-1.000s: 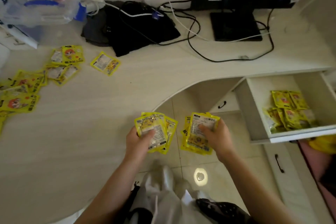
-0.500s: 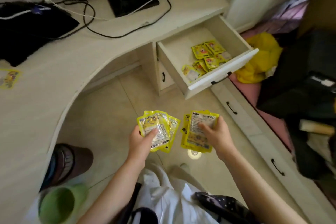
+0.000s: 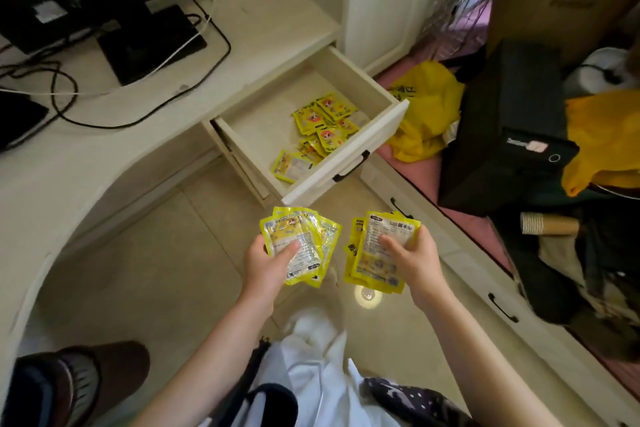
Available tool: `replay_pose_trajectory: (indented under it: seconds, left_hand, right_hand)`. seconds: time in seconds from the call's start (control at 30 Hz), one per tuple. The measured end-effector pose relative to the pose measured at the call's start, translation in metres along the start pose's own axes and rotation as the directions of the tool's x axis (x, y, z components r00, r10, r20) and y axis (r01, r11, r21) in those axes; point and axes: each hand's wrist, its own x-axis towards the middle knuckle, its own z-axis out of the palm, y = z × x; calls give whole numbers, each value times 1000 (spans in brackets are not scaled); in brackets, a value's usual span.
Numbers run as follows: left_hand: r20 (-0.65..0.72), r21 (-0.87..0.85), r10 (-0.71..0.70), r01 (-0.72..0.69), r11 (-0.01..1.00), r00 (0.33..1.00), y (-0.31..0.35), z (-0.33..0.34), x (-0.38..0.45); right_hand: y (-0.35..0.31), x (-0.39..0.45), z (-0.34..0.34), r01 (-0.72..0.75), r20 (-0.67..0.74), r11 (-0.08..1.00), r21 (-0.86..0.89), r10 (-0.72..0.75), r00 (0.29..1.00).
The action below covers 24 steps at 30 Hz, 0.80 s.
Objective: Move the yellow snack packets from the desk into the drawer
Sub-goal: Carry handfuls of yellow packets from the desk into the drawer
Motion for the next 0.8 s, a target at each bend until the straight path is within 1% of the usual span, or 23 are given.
replay_pose_trajectory:
  seconds: [0.13, 0.23, 0.33, 0.5, 0.8]
  left_hand:
    - [16, -6, 2, -2, 1000, 1000, 30, 26, 38]
    - [24, -3, -12, 12, 1000, 1000, 56, 40, 71]
    - [14, -10, -23, 24, 1000, 1000, 80, 51, 104]
    - [-36, -42, -52, 50, 998, 998, 109, 69, 149]
    - [-209, -128, -216, 192, 973, 954, 119, 97, 191]
  right_hand:
    - [-30, 47, -2, 1, 4, 1000, 7, -1, 1000]
    - [-60, 84, 2, 1, 48, 1000, -14, 0, 999]
    - [-94, 117, 11, 32, 82, 997, -66, -27, 996]
    - [-137, 169, 25, 49, 124, 993, -109, -35, 992]
    - [-192, 252, 51, 80, 301, 965, -252, 0, 954]
